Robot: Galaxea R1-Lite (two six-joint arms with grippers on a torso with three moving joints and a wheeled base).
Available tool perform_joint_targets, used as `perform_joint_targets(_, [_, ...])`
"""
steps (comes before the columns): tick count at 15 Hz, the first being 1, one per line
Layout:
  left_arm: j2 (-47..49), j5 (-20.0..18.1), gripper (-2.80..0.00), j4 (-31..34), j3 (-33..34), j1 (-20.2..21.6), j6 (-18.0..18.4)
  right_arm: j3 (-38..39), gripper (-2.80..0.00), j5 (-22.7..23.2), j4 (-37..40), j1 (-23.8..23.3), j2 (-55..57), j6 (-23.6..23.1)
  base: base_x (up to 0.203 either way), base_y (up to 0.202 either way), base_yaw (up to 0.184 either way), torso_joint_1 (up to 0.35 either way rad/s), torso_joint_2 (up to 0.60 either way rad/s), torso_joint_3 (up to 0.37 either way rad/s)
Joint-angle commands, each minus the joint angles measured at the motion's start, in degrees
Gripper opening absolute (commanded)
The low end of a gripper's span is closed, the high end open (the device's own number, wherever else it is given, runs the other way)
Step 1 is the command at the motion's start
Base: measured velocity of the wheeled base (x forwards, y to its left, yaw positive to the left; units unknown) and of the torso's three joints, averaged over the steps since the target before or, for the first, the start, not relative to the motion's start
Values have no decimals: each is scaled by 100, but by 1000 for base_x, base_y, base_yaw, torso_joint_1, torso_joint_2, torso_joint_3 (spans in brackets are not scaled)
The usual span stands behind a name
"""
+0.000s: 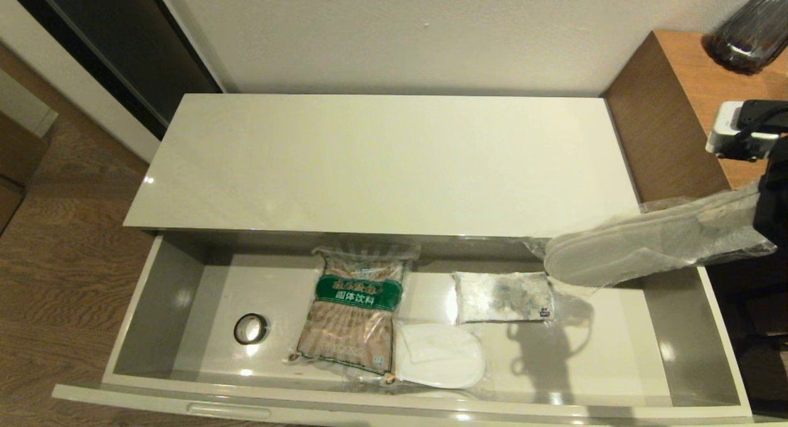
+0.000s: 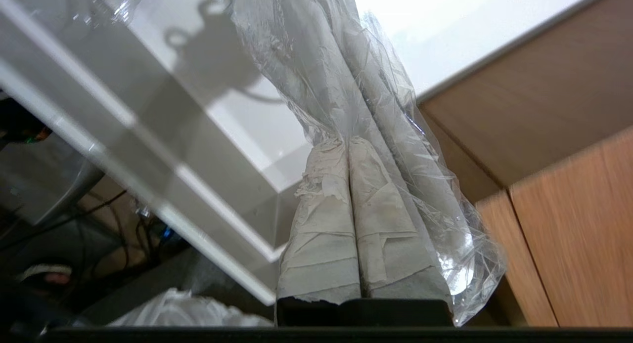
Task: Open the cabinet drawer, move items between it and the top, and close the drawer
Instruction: Place the disposable slippers on the table
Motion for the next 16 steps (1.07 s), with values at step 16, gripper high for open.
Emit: perform_joint_targets(16, [7,-2,-280,-5,1,1,-2,-2524,-280,-207,-1400,497,1909,221,0,0,0,0,0,0])
